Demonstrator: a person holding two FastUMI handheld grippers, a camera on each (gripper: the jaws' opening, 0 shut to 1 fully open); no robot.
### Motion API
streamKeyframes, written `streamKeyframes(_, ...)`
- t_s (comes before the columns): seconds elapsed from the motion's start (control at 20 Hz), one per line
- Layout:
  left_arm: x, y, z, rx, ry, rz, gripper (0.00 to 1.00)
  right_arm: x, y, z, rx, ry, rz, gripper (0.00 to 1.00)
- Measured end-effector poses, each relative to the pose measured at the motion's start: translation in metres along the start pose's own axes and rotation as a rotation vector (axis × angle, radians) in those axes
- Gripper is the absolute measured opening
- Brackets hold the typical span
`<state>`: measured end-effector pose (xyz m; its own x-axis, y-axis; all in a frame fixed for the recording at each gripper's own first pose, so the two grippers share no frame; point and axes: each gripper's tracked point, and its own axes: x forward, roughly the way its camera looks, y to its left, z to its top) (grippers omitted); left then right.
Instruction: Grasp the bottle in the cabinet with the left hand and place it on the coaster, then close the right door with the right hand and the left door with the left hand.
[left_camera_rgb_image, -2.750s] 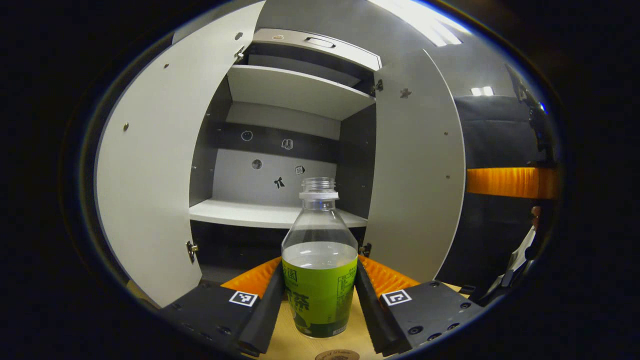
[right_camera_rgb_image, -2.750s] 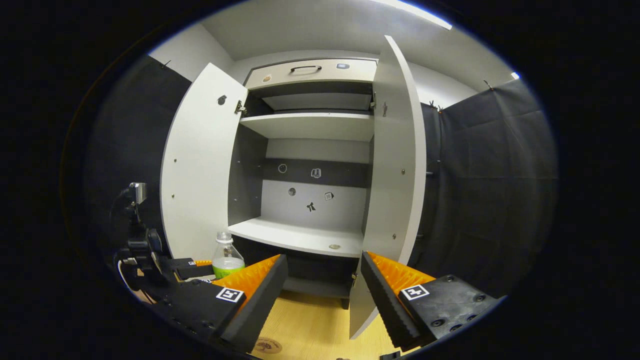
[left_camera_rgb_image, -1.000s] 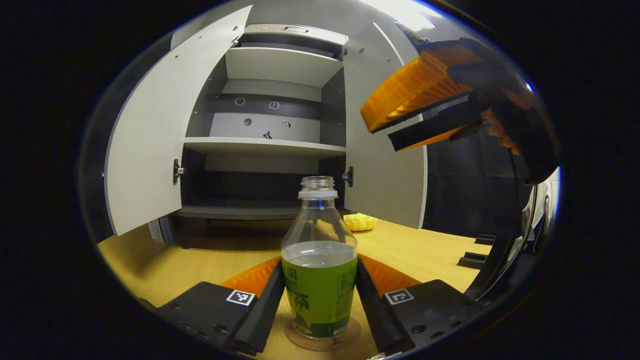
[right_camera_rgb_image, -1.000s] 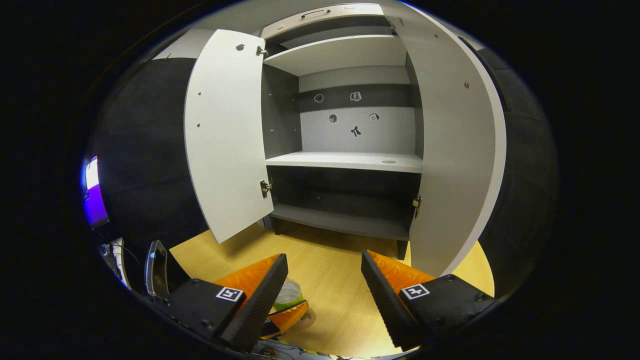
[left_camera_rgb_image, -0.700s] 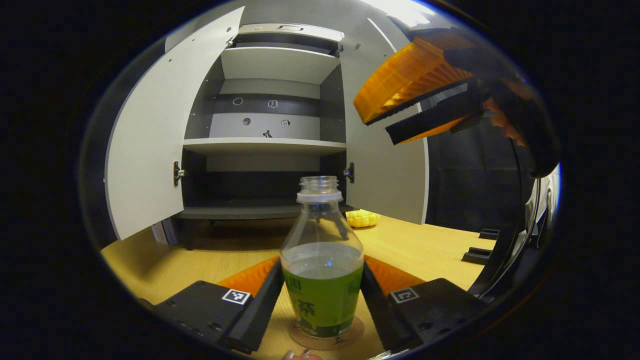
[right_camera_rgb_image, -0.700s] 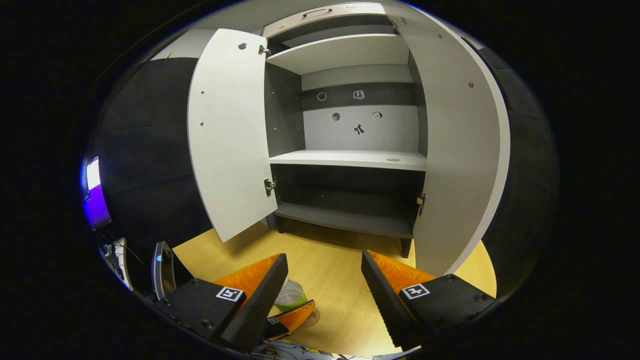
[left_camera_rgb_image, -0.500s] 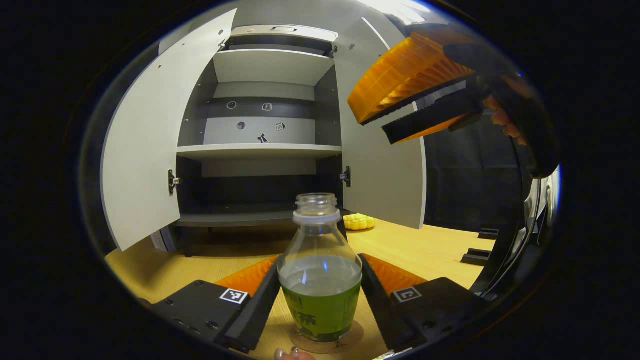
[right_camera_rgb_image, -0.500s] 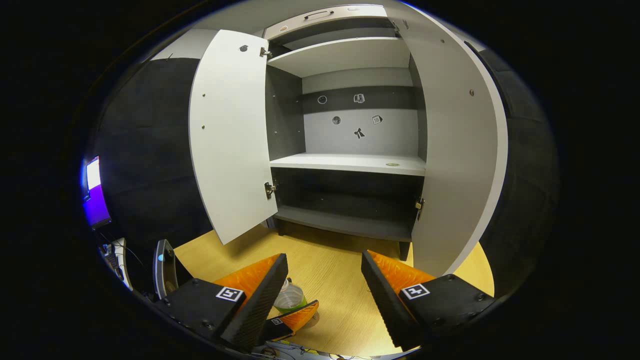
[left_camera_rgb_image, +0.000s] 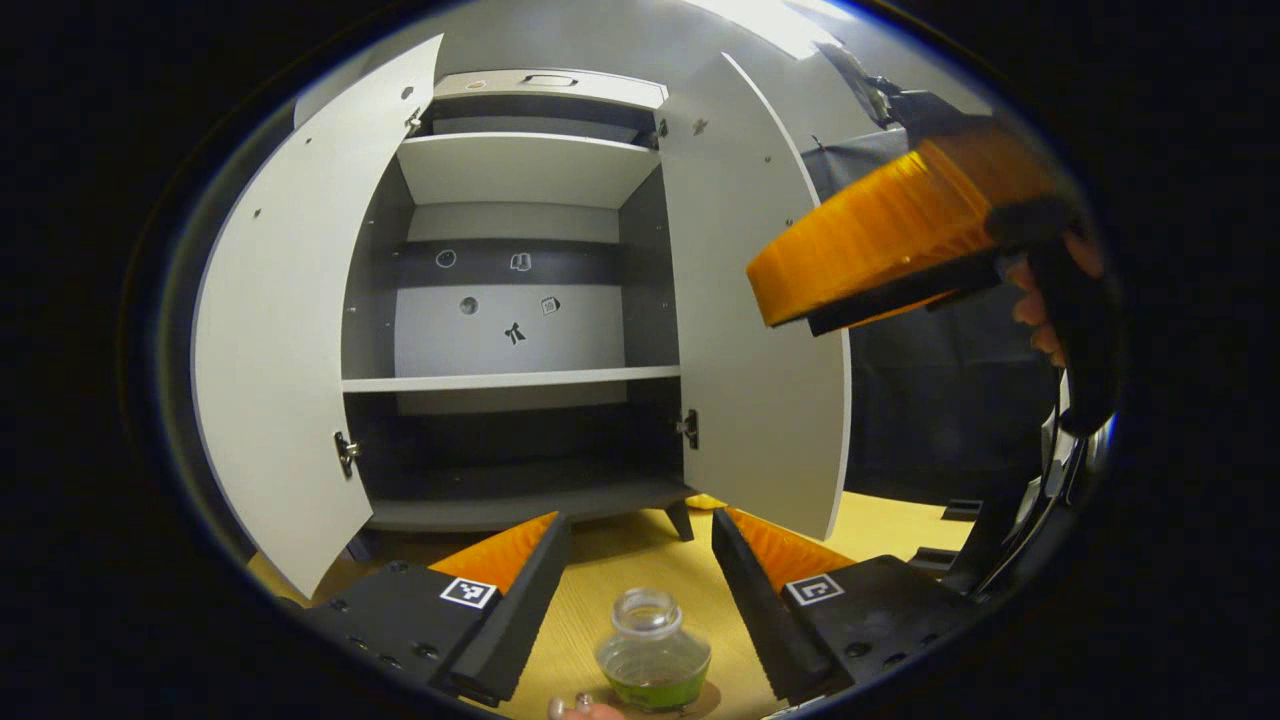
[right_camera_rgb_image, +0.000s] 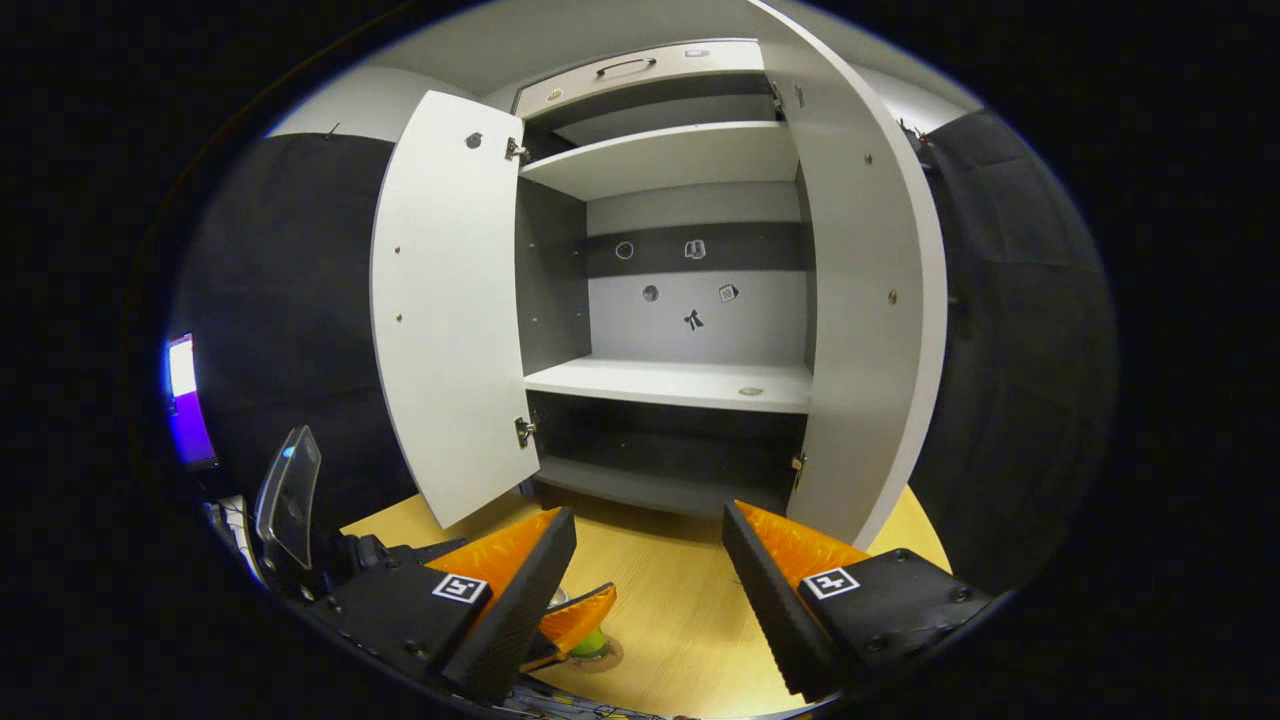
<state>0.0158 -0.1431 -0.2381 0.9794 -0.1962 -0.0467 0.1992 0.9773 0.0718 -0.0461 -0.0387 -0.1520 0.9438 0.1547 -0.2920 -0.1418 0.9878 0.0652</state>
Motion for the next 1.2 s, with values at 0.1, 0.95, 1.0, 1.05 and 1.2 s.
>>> streamKeyframes(0.1,0.000,-0.004,0.027,-0.011,-0.008,-0.028,0.89,-0.009,-0.006,0.019,-0.002,-0.034,-0.019,0.98)
streamKeyframes(0.95,-0.071,0.089,0.162,-0.050,-0.004,0.100,0.90,-0.040,-0.135,0.111,0.108,-0.219,-0.285,0.98)
streamKeyframes(1.0,-0.079,0.098,0.161,-0.056,0.003,0.129,0.89,-0.041,-0.137,0.114,0.101,-0.227,-0.284,0.98)
streamKeyframes(1.05,-0.088,0.108,0.159,-0.058,0.009,0.164,0.89,-0.041,-0.141,0.116,0.091,-0.233,-0.285,0.98)
streamKeyframes(1.2,-0.113,0.139,0.152,-0.077,0.031,0.276,0.89,-0.043,-0.159,0.115,0.068,-0.231,-0.301,0.98)
